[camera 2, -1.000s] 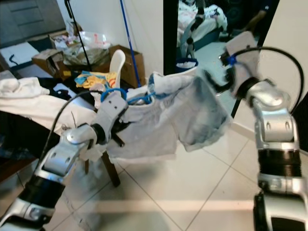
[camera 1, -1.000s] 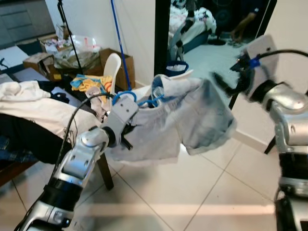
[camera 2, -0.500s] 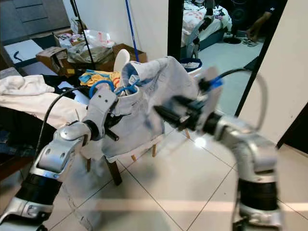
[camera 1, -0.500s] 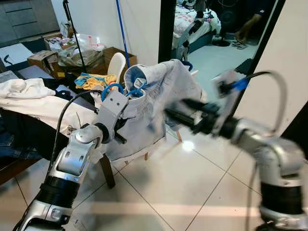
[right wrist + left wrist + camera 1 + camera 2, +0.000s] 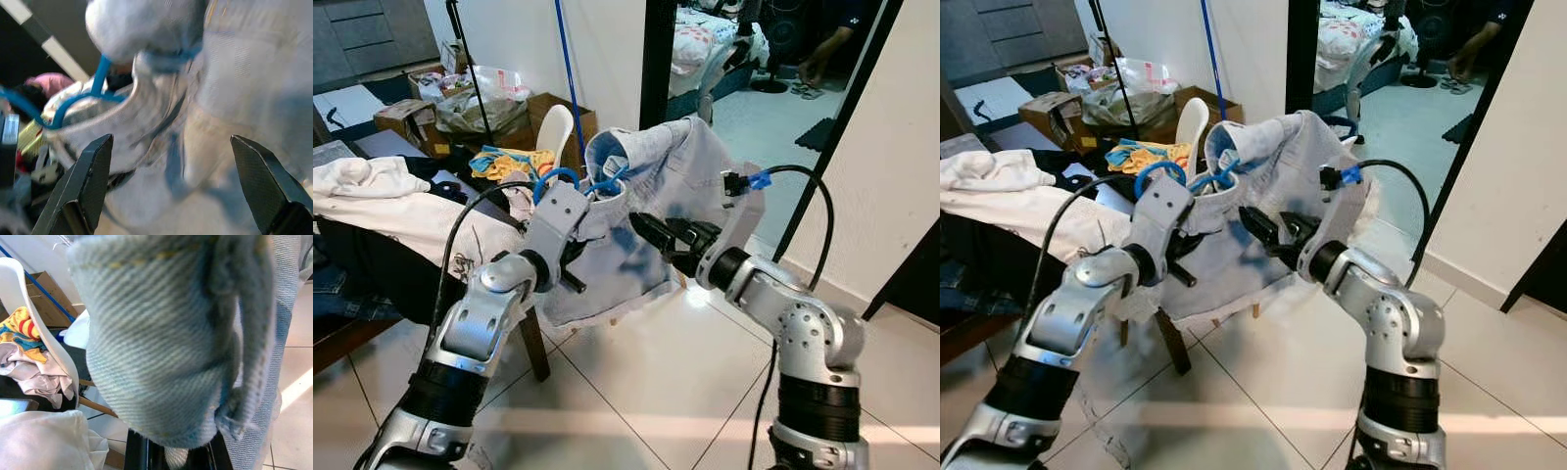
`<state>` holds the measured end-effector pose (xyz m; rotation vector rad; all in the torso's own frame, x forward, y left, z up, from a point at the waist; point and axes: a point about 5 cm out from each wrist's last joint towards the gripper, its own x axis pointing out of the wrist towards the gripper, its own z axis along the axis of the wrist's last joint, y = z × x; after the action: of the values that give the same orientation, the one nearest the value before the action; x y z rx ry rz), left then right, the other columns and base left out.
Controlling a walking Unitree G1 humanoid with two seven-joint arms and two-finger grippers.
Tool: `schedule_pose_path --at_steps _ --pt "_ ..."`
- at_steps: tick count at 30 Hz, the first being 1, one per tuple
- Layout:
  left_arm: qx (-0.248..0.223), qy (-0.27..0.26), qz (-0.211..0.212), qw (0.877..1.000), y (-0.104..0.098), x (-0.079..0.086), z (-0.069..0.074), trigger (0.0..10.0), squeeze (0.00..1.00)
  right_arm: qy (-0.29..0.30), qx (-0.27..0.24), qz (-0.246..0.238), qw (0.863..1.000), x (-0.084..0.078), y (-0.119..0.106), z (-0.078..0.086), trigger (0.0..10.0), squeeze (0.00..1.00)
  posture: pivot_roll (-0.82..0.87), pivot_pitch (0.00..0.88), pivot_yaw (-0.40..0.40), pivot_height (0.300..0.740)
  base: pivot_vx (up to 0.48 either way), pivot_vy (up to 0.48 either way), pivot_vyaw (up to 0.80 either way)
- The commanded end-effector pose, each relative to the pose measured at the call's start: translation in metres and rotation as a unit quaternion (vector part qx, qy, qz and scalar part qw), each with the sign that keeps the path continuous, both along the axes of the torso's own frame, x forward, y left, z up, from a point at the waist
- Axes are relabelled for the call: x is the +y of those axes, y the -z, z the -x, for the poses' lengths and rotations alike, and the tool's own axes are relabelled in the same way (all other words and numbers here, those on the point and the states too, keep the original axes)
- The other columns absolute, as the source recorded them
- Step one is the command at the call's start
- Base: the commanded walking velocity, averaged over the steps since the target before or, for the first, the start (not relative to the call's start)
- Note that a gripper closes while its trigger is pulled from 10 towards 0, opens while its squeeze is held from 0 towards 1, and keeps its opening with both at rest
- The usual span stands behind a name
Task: Hang hanger
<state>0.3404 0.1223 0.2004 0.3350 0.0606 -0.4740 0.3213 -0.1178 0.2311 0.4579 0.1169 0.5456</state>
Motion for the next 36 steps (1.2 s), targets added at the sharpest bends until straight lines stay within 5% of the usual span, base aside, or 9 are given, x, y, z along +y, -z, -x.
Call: schedule_pose_path --at_steps 1,17,18,20,21,36 --pt "-0.015 0.009 0.01 1.0 -0.009 -0.004 0.002 0.0 0.0 0.022 -0.003 -0.006 1.0 -0.003 -0.003 -0.004 10.0 0.0 -0.02 0.069 0.002 0.74 0.0 0.0 0.0" --pt "-0.013 0.046 0.022 0.999 -0.011 -0.023 0.012 0.0 0.0 0.073 -0.005 -0.001 0.997 -0.003 -0.009 -0.01 10.0 0.0 -0.01 0.071 -0.007 0.74 0.0 0.0 0.0" --pt "-0.015 0.048 0.023 0.998 -0.013 -0.024 0.012 0.0 0.0 0.074 -0.005 0.003 0.997 -0.002 -0.008 -0.01 5.7 0.0 -0.01 0.071 -0.009 0.74 0.0 0.0 0.0" --pt "-0.015 0.048 0.023 0.998 -0.013 -0.024 0.012 0.0 0.0 0.074 -0.005 0.003 0.997 -0.002 -0.008 -0.01 5.7 0.0 -0.01 0.071 -0.009 0.74 0.0 0.0 0.0" --pt "-0.015 0.05 0.024 0.998 -0.013 -0.024 0.012 0.0 0.0 0.075 -0.005 0.007 0.997 -0.001 -0.007 -0.011 0.0 0.0 -0.01 0.069 -0.008 0.74 0.0 0.0 0.0" --pt "-0.02 0.025 0.023 0.999 -0.018 -0.011 0.008 0.0 0.0 0.092 -0.015 0.018 0.995 -0.006 -0.009 -0.013 0.0 0.0 -0.02 0.058 -0.006 0.74 0.0 0.0 0.0"
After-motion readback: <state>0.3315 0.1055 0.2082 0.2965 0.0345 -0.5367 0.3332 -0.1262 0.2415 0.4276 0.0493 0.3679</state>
